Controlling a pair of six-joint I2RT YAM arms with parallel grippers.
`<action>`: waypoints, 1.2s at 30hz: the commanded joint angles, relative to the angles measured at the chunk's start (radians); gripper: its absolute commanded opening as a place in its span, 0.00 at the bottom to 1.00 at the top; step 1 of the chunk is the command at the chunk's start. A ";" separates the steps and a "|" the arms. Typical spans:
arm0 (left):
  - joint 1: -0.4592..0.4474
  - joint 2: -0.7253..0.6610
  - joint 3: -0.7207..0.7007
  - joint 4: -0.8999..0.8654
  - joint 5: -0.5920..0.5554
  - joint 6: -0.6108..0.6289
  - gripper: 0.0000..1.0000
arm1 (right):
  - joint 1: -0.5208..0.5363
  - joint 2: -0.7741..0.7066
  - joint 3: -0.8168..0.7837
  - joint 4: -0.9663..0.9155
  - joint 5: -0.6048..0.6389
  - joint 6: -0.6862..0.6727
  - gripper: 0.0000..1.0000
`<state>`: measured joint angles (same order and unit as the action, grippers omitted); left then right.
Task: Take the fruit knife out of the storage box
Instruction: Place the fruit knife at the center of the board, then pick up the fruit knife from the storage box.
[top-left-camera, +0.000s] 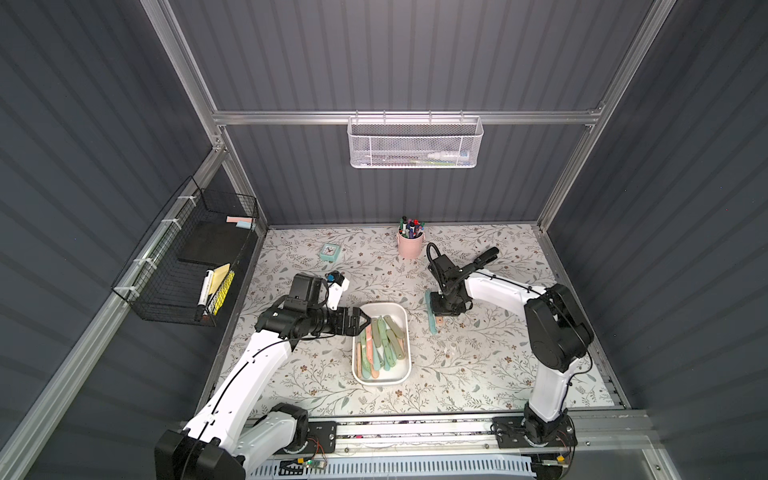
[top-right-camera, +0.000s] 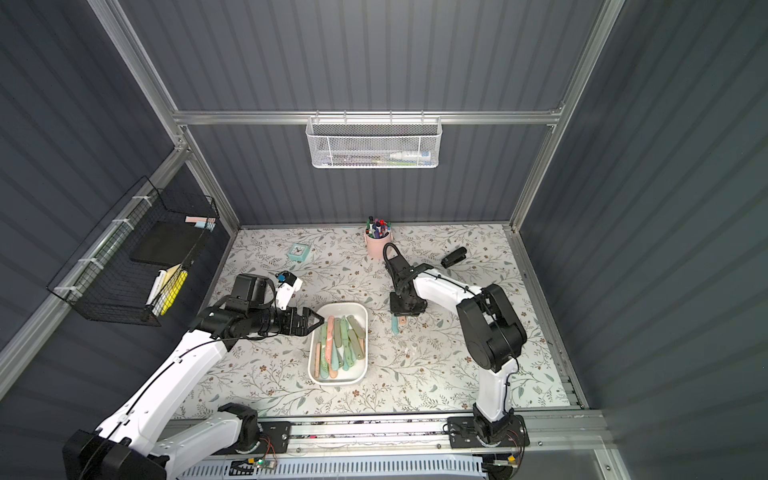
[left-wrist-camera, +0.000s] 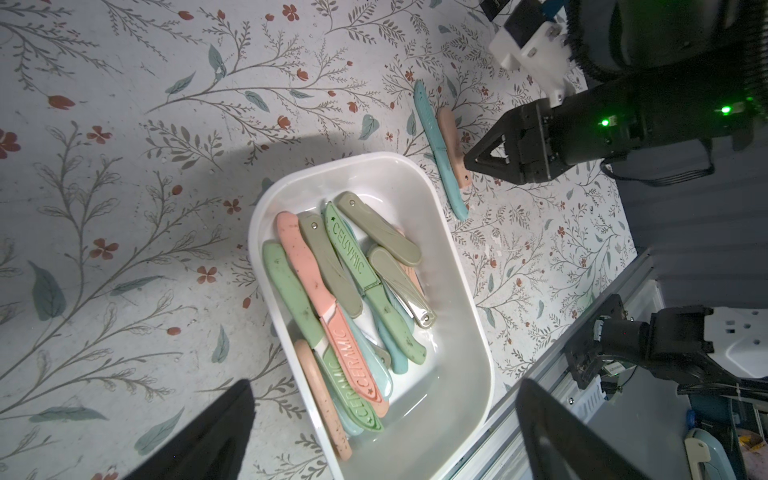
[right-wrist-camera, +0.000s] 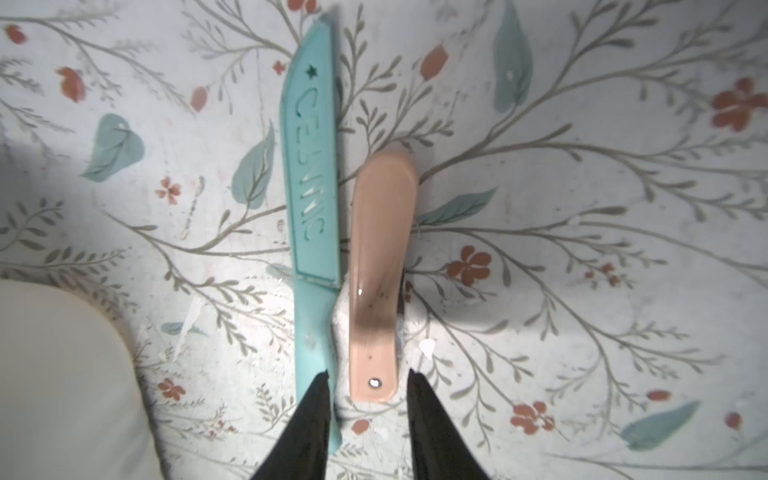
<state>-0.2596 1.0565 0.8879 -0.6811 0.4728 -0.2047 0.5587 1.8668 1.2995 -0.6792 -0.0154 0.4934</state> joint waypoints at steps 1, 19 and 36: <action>-0.022 0.038 0.012 -0.042 -0.050 0.017 0.99 | 0.002 -0.072 -0.035 -0.007 0.019 0.017 0.35; -0.482 0.389 0.130 -0.091 -0.618 -0.317 0.99 | 0.020 -0.280 -0.146 0.011 0.040 0.043 0.35; -0.555 0.600 0.118 0.047 -0.598 -0.504 0.62 | 0.019 -0.327 -0.161 -0.008 0.061 0.056 0.36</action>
<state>-0.8093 1.6325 1.0039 -0.6567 -0.1322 -0.6685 0.5747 1.5528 1.1496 -0.6670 0.0338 0.5362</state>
